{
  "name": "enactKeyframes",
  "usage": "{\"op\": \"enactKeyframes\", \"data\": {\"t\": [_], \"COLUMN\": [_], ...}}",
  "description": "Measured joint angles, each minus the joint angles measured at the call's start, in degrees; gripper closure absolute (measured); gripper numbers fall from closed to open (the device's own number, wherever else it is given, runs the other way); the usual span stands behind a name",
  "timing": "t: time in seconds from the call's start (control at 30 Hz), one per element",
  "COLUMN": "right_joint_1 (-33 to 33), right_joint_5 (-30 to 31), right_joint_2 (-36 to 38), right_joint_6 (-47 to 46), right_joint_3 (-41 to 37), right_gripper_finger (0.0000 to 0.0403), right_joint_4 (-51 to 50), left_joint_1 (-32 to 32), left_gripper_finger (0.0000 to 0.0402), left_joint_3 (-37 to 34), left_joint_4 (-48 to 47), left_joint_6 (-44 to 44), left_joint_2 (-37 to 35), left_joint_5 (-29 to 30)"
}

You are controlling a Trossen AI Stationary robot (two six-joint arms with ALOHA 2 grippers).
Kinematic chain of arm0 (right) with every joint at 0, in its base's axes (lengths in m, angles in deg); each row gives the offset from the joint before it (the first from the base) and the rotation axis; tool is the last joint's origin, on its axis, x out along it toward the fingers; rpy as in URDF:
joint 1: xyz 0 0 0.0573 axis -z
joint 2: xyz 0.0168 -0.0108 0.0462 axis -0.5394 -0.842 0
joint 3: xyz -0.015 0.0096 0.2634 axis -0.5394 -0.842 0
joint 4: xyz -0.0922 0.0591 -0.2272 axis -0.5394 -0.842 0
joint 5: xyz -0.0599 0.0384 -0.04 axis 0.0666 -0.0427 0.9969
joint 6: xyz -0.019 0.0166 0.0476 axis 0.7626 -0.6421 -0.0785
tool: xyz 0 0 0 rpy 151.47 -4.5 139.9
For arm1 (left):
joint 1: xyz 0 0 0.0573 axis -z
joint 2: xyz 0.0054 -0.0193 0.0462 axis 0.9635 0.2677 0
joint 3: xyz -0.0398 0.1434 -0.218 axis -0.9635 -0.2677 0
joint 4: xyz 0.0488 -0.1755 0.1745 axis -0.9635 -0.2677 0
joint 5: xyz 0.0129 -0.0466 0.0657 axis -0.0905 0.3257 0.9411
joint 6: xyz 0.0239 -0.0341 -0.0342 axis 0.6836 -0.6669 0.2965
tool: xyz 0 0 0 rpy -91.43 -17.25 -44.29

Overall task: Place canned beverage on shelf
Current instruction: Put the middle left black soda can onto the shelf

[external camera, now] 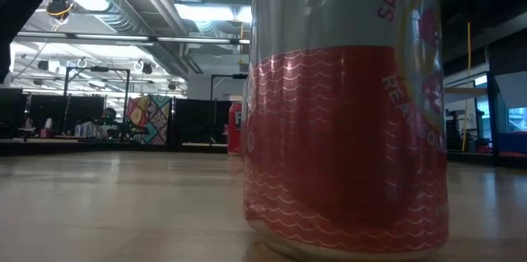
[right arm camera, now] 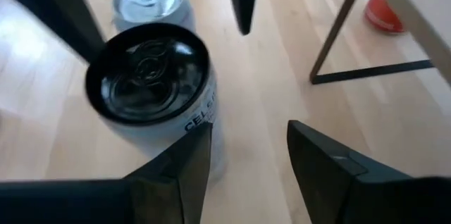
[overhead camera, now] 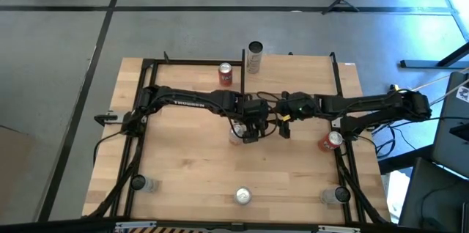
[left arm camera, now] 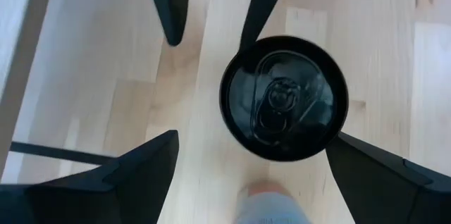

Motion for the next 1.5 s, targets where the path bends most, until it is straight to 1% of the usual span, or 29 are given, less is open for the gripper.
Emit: {"op": "enactKeyframes", "data": {"t": [0.13, 0.37, 0.5, 0.57, 0.63, 0.7, 0.9, 1.0, 1.13, 1.33, 1.4, 1.5], "right_joint_1": [-0.01, -0.11, -0.11, -0.09, -0.09, -0.11, -0.09, -0.09, -0.11, -0.11, -0.11, -0.11], "right_joint_5": [-1.05, -2.06, -2.02, -2.51, -5.34, -7.22, -6.75, -6.74, -6.94, -8.69, -8.66, -8.31], "right_joint_2": [-0.01, -0.04, 0.0, 0.21, 1.08, 1.7, 1.06, -0.62, -3.46, -5.88, -5.86, -5.86], "right_joint_6": [0.37, 3.84, 4.96, 4.71, 4.69, 4.25, 1.29, 1.26, 0.55, -0.42, -1.31, -1.42], "right_joint_3": [2.21, 7.43, 11.01, 12.54, 13.29, 13.37, 11.73, 11.4, 11.4, 11.35, 11.35, 11.35], "right_gripper_finger": [0.0221, 0.0221, 0.0221, 0.0216, 0.0202, 0.018, 0.0105, 0.008, 0.006, 0.0054, 0.0054, 0.0054], "right_joint_4": [-4.96, -13.88, -21.06, -22.85, -24.13, -22.19, -13.19, -10.65, -8.21, -6.15, -6.38, -7.23], "left_joint_1": [-0.12, -0.33, -0.01, 0.56, 1.37, 2.12, 3.46, 3.65, 3.63, 2.82, 2.63, 2.17], "left_gripper_finger": [0.0061, 0.0061, 0.0061, 0.0061, 0.0061, 0.0061, 0.0061, 0.0061, 0.0061, 0.0061, 0.0061, 0.0061], "left_joint_3": [0.0, 0.0, 1.73, 2.55, 2.59, 2.69, 1.35, -2.18, -10.44, -25.92, -29.47, -32.93], "left_joint_4": [-0.91, -2.91, -6.58, -8.37, -10.11, -11.1, -15.85, -15.73, -13.85, -7.03, -4.89, -3.29], "left_joint_6": [0.95, 1.41, 1.07, 1.07, 0.76, -0.06, -0.64, -0.6, -0.46, -2.25, -2.86, -3.02], "left_joint_2": [-0.04, -0.04, -0.43, -1.94, -4.06, -6.03, -10.77, -13.86, -19.75, -30.34, -33.44, -36.98], "left_joint_5": [0.28, 1.52, -0.92, -1.32, -0.56, 0.84, 3.29, 2.63, 1.9, 1.63, 1.21, 1.09]}}
